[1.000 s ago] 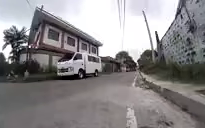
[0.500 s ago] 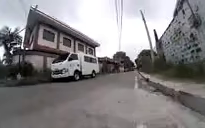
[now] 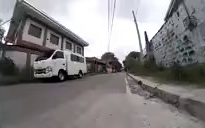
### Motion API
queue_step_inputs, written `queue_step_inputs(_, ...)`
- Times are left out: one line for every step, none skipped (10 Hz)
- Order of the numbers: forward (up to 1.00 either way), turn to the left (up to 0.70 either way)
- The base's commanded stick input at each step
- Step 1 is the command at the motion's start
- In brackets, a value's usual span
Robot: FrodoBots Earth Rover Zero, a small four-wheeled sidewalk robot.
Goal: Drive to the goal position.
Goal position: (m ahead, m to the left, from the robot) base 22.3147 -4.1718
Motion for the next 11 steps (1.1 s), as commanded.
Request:
queue_step_inputs(1.0, -0.21)
queue_step_inputs(1.0, -0.03)
queue_step_inputs(1.0, 0.0)
queue_step_inputs(1.0, 0.0)
queue_step_inputs(1.0, 0.0)
queue_step_inputs(1.0, 0.0)
queue_step_inputs(1.0, -0.09)
queue_step_inputs(1.0, -0.37)
queue_step_inputs(1.0, -0.4)
queue_step_inputs(1.0, -0.34)
queue_step_inputs(1.0, -0.2)
